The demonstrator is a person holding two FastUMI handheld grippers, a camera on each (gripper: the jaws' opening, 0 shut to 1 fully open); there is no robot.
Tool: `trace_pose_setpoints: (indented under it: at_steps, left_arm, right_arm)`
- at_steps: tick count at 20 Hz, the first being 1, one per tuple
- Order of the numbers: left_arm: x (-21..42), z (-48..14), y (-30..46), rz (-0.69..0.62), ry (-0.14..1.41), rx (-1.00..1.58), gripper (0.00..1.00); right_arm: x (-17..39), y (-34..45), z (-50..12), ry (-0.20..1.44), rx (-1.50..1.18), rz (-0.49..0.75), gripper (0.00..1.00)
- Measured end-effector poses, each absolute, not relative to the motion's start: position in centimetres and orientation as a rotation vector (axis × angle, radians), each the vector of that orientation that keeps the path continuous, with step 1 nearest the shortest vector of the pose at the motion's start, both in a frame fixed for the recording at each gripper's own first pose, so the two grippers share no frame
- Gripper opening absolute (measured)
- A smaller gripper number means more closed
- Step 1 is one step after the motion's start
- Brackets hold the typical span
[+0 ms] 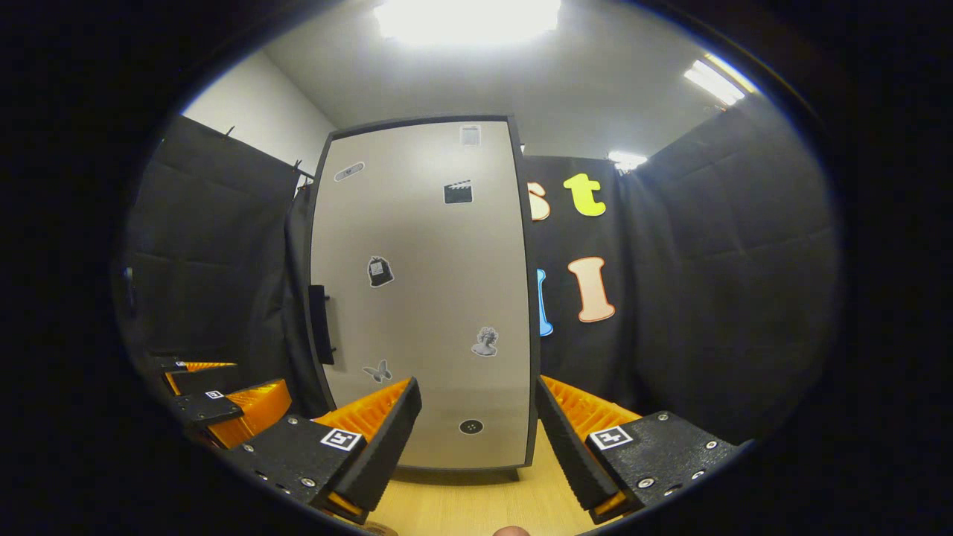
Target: Open the cabinet door with the right hand, grasp the bottle in the cabinet with the left hand and place it on the coaster, then close the cabinet door with the right hand.
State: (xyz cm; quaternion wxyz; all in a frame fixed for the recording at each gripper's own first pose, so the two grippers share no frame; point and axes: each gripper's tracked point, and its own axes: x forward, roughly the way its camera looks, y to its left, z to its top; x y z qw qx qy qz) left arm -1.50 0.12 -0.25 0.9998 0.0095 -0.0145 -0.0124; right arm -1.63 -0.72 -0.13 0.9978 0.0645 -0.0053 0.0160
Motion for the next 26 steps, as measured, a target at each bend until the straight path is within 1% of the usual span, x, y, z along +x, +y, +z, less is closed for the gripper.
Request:
trace_pose_setpoints:
  at_steps: [1,2,3,7,9,10,16,17,22,26]
  left_arm:
    - [-1.4,-0.4,0.1,-0.023,-0.027,0.015,0.8]
    - [-1.3,-0.4,0.2,-0.021,-0.028,0.012,0.89]
    - [-1.3,-0.3,0.3,-0.017,-0.033,0.008,0.85]
    - [-0.9,0.0,0.4,-0.013,-0.034,-0.003,0.85]
    - [-0.8,0.3,0.7,-0.009,-0.042,-0.003,0.89]
    - [-0.8,0.4,0.8,-0.01,-0.045,-0.005,0.85]
    - [-2.2,0.1,2.5,-0.007,-0.044,-0.001,0.85]
    - [-2.7,0.0,2.9,-0.004,-0.04,-0.001,0.89]
    - [-5.8,-1.3,6.3,0.039,-0.025,0.002,0.89]
    - [-8.8,-3.0,9.8,0.118,0.005,-0.001,0.89]
  right_arm:
    - [-1.5,-0.6,-0.3,-0.005,0.119,0.038,0.95]
    - [-1.3,-0.5,-0.5,-0.002,0.113,0.045,0.95]
    - [-1.2,-0.3,-0.4,-0.003,0.109,0.053,0.95]
    - [-0.9,0.3,0.2,-0.017,0.094,0.068,0.95]
    - [-0.5,0.7,0.4,-0.018,0.086,0.074,0.95]
    - [-0.2,0.8,0.3,-0.014,0.076,0.075,0.95]
    - [2.5,2.8,1.4,-0.038,0.02,0.111,0.95]
    - [3.2,3.6,1.7,-0.045,0.015,0.127,0.95]
    - [7.2,9.6,4.0,-0.083,0.026,0.226,0.95]
    - [10.3,16.4,5.0,-0.092,0.082,0.325,0.96]
